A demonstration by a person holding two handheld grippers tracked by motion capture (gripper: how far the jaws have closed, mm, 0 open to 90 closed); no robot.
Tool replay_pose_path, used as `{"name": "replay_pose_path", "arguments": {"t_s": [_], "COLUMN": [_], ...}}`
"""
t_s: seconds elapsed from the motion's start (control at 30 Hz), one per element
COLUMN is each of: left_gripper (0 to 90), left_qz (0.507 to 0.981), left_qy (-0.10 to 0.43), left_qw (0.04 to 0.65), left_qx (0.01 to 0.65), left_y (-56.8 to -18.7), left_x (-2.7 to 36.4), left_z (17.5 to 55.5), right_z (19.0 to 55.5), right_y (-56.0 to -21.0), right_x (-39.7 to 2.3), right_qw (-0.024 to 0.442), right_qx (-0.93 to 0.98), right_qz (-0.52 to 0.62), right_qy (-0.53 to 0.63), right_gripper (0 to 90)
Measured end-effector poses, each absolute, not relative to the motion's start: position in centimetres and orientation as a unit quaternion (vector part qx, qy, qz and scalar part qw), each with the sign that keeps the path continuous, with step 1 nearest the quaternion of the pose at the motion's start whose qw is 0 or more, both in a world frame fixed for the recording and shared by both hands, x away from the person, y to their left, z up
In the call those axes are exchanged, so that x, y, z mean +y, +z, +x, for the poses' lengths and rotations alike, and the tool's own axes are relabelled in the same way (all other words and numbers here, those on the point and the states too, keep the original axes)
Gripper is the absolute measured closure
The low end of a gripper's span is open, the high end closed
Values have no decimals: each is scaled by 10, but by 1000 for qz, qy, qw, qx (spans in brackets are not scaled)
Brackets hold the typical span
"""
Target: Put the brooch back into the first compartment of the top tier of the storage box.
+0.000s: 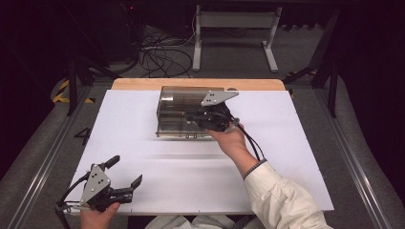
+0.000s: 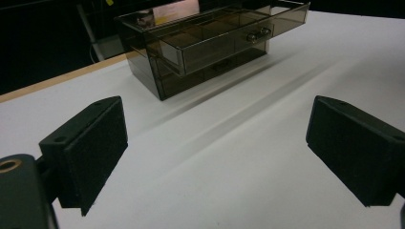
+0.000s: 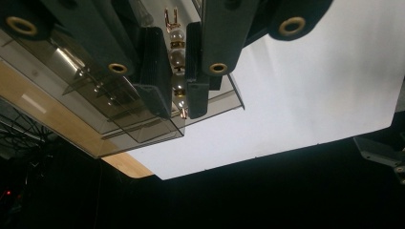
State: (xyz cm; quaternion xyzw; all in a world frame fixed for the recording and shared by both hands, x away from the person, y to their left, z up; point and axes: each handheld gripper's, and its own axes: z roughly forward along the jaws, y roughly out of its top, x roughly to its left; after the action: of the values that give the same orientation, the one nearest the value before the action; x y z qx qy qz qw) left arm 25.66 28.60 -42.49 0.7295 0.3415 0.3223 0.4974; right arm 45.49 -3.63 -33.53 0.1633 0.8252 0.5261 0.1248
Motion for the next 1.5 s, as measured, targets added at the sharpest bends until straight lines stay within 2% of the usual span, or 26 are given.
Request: {"name": "replay_pose_path", "arguments": {"t_s": [0.63, 1.5], "left_gripper": [75, 75], "left_qz": [730, 730], "left_qy": [319, 319], "left_qw": [499, 499], "left_qx": [341, 340], "left_y": [-425, -425], "left_x": [286, 286], "left_z": [256, 257], "right_z": [467, 468], "right_y": [-362, -378], "right_x": [-5, 23], "right_qw": [111, 112], "right_qx": [825, 832], "right_qz": [183, 179], "right_qy": [522, 513], "right_gripper": [818, 817]}}
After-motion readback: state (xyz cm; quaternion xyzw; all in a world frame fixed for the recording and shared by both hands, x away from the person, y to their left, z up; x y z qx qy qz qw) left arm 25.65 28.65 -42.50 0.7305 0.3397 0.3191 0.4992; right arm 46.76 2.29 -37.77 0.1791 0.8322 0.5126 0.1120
